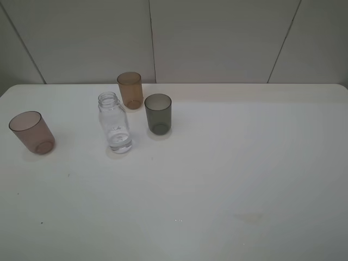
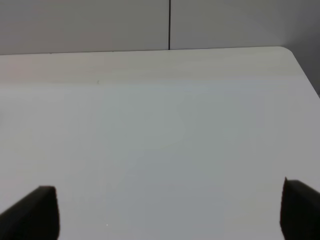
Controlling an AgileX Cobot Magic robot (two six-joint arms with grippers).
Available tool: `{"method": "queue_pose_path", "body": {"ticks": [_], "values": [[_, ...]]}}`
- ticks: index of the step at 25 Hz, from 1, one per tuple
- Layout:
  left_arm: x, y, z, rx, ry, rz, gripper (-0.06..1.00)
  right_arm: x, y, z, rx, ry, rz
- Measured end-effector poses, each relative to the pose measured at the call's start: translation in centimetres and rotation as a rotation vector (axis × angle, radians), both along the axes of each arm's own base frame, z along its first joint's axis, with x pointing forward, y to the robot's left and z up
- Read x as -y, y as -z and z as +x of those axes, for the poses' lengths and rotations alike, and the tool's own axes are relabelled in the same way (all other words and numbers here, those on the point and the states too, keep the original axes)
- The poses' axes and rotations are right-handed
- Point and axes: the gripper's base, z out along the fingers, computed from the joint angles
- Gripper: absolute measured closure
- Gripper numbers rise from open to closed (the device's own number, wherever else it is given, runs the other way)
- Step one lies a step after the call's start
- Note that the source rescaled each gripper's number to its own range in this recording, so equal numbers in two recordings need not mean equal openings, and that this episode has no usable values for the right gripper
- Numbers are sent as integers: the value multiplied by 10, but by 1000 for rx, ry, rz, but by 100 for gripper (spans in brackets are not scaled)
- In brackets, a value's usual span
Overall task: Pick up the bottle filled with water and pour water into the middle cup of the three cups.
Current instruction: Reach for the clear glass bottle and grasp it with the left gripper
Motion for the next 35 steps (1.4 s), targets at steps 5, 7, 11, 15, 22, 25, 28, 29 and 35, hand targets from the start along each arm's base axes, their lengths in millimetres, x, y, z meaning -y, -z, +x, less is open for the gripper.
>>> {"method": "queue_pose_path", "body": {"ticks": [5, 7, 11, 15, 22, 25, 28, 29, 35], "values": [[6, -20, 31, 93, 76, -54, -6, 0, 0, 0, 0, 0, 0], [12, -23, 48, 82, 132, -72, -6, 0, 0, 0, 0, 0, 0], [28, -25, 80, 50, 252, -142, -6, 0, 0, 0, 0, 0, 0], [39, -16, 111, 4, 304, -174, -6, 0, 0, 0, 0, 0, 0], [65, 16, 158, -135, 384, -77, -6, 0, 0, 0, 0, 0, 0], [83, 24, 168, -111, 444, -27, -6, 0, 0, 0, 0, 0, 0], [97, 37, 177, -98, 457, -37, -6, 0, 0, 0, 0, 0, 0], [99, 44, 180, -95, 451, -40, -6, 0, 0, 0, 0, 0, 0], [100, 78, 184, -46, 418, -60, -6, 0, 0, 0, 0, 0, 0]]}}
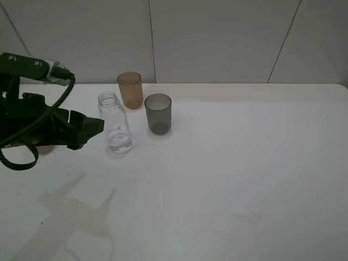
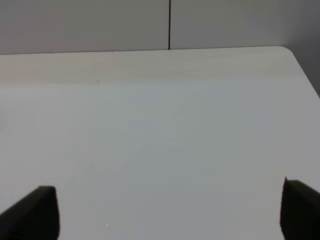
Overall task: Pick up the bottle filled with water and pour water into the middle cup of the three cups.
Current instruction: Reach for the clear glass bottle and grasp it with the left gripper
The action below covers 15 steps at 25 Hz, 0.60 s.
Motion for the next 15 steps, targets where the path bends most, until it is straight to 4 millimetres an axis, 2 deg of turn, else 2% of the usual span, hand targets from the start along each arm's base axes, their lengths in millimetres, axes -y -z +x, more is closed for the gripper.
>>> {"method": "queue_pose_path", "body": {"ticks": [7, 15], "values": [[-7, 26, -4, 139, -32, -37, -6, 0, 0, 0, 0, 0, 0], [0, 60, 15, 255, -61, -62, -6, 0, 0, 0, 0, 0, 0]]}}
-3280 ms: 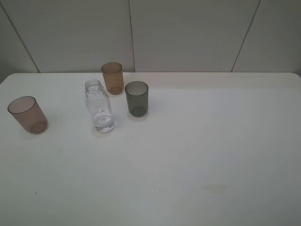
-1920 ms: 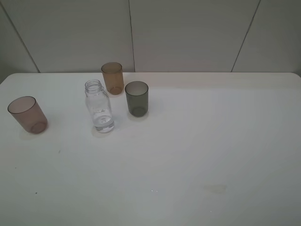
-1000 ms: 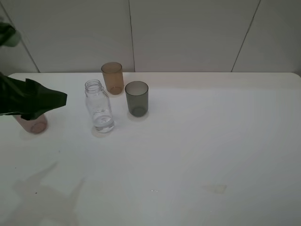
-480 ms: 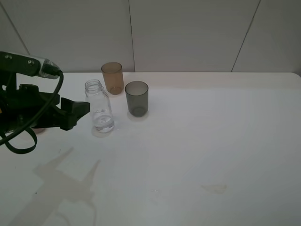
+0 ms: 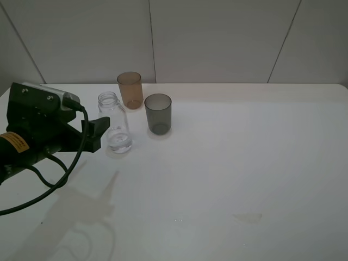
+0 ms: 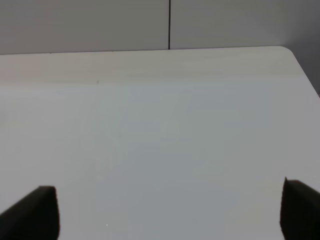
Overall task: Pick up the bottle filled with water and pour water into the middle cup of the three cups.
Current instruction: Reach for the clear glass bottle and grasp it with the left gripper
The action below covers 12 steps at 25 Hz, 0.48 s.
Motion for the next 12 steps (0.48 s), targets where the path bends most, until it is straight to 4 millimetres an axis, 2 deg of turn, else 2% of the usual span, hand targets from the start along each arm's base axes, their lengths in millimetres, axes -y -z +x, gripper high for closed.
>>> {"method": "queue_pose_path", "body": {"ticks": [3, 7, 12], "values": [[2, 13, 4, 14, -4, 0, -6, 0, 0, 0, 0, 0, 0], [2, 36, 5, -60, -2, 42, -6, 0, 0, 0, 0, 0, 0], [9, 47, 17, -78, -2, 51, -6, 0, 0, 0, 0, 0, 0]]}}
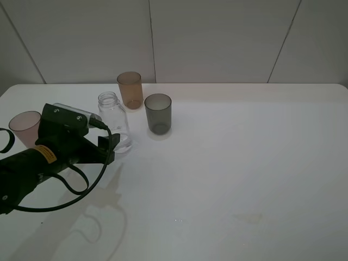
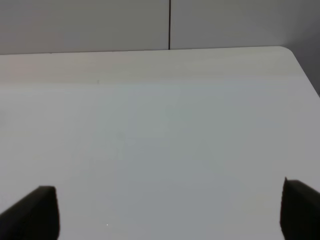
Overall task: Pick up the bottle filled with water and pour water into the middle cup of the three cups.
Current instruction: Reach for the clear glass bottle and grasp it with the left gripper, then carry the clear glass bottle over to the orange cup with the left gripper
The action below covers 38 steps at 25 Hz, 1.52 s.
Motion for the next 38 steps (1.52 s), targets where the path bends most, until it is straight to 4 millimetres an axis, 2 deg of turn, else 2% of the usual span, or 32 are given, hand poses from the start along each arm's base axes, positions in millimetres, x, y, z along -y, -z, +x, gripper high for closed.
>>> {"method": "queue_pose_path", "body": {"ticks": [8, 19, 25, 38], "values": [[14, 2, 23, 50, 17, -24, -6, 0, 0, 0, 0, 0, 0], [27, 23, 44, 42, 31, 3, -6, 0, 0, 0, 0, 0, 0], [28, 31, 47, 29, 34, 16, -6, 0, 0, 0, 0, 0, 0], [34, 36, 58, 45, 33, 7, -6, 0, 0, 0, 0, 0, 0]]}}
